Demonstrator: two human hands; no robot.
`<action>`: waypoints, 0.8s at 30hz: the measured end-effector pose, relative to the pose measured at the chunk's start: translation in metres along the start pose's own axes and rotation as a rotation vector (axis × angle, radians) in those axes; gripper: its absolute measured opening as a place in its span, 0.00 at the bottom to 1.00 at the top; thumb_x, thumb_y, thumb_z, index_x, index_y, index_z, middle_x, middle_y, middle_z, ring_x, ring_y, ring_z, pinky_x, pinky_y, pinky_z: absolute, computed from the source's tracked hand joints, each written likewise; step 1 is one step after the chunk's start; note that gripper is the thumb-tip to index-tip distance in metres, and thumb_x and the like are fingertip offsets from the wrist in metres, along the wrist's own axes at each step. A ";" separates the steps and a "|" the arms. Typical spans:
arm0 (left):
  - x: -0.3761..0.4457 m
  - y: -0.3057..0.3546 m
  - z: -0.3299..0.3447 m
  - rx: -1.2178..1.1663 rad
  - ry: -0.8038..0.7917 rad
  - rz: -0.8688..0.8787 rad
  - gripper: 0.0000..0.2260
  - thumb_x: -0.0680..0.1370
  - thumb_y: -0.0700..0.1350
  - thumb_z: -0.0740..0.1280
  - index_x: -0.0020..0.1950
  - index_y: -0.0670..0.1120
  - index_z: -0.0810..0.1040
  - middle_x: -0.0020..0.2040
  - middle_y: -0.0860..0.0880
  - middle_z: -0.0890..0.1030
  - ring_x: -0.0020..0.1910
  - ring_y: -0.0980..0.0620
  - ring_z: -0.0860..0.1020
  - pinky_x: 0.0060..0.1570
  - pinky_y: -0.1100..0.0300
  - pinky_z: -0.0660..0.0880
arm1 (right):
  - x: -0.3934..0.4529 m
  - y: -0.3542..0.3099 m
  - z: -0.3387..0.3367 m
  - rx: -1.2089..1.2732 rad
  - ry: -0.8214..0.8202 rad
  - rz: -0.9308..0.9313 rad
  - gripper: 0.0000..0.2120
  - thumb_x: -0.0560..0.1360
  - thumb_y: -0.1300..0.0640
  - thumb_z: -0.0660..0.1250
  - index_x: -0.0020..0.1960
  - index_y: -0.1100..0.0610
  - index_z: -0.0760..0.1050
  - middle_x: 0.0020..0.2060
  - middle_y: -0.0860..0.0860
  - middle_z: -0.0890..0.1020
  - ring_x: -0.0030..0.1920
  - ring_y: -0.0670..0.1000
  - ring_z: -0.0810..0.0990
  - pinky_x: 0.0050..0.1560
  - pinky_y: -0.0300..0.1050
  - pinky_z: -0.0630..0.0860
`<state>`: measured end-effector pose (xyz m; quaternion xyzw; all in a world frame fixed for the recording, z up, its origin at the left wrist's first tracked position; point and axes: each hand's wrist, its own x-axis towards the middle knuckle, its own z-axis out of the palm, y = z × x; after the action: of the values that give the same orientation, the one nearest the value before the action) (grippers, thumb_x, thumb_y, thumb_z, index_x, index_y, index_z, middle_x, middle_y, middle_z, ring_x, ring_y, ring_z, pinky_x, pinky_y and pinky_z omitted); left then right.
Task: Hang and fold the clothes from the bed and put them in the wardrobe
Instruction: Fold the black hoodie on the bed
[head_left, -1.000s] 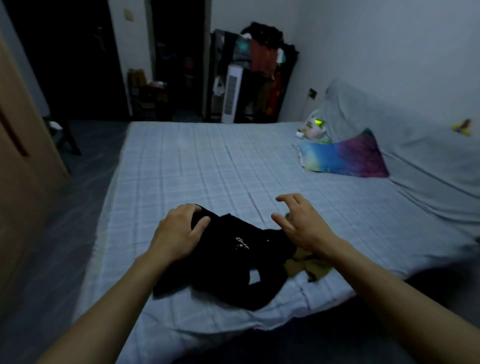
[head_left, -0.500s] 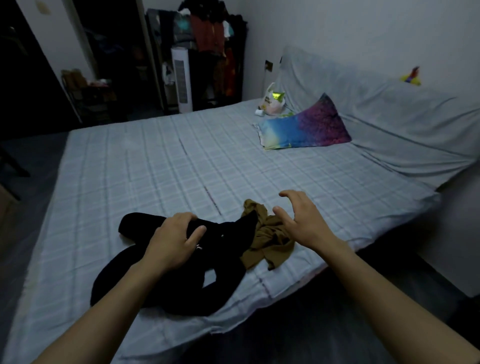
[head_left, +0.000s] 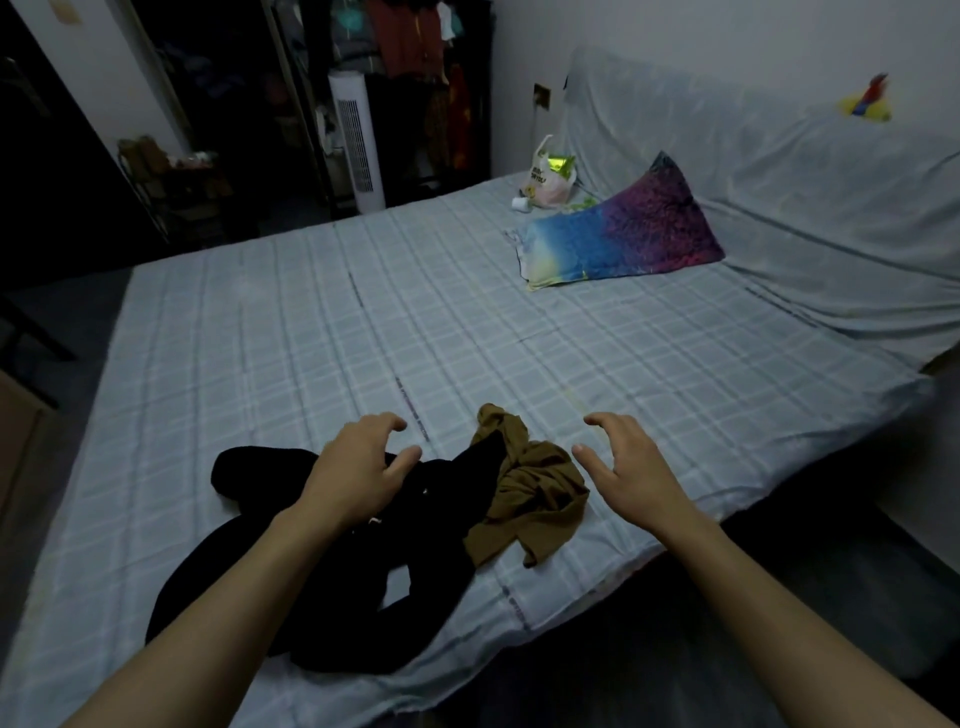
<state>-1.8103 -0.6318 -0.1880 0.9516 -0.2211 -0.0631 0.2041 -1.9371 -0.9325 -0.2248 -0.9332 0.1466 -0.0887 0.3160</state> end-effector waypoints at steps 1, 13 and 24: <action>0.010 -0.002 0.005 0.007 -0.026 0.005 0.20 0.80 0.58 0.63 0.69 0.49 0.72 0.67 0.49 0.76 0.65 0.48 0.73 0.63 0.48 0.72 | 0.006 0.002 0.004 -0.007 -0.009 0.001 0.22 0.79 0.45 0.63 0.69 0.54 0.69 0.64 0.52 0.73 0.65 0.51 0.71 0.62 0.40 0.65; 0.119 -0.125 0.028 -0.100 -0.131 -0.062 0.19 0.79 0.57 0.64 0.67 0.49 0.74 0.66 0.48 0.77 0.60 0.47 0.77 0.61 0.47 0.74 | 0.101 -0.022 0.050 -0.213 -0.107 0.020 0.23 0.79 0.46 0.64 0.70 0.55 0.68 0.66 0.53 0.72 0.66 0.52 0.71 0.63 0.41 0.65; 0.110 -0.252 0.025 -0.222 -0.057 -0.369 0.14 0.79 0.54 0.67 0.61 0.48 0.77 0.58 0.47 0.80 0.58 0.45 0.78 0.56 0.50 0.76 | 0.172 -0.072 0.155 -0.207 -0.394 -0.057 0.24 0.79 0.46 0.64 0.71 0.55 0.66 0.64 0.53 0.73 0.64 0.53 0.72 0.64 0.45 0.70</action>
<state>-1.6176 -0.4842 -0.3188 0.9454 -0.0404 -0.1501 0.2863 -1.7196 -0.8478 -0.2896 -0.9636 0.0641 0.1019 0.2386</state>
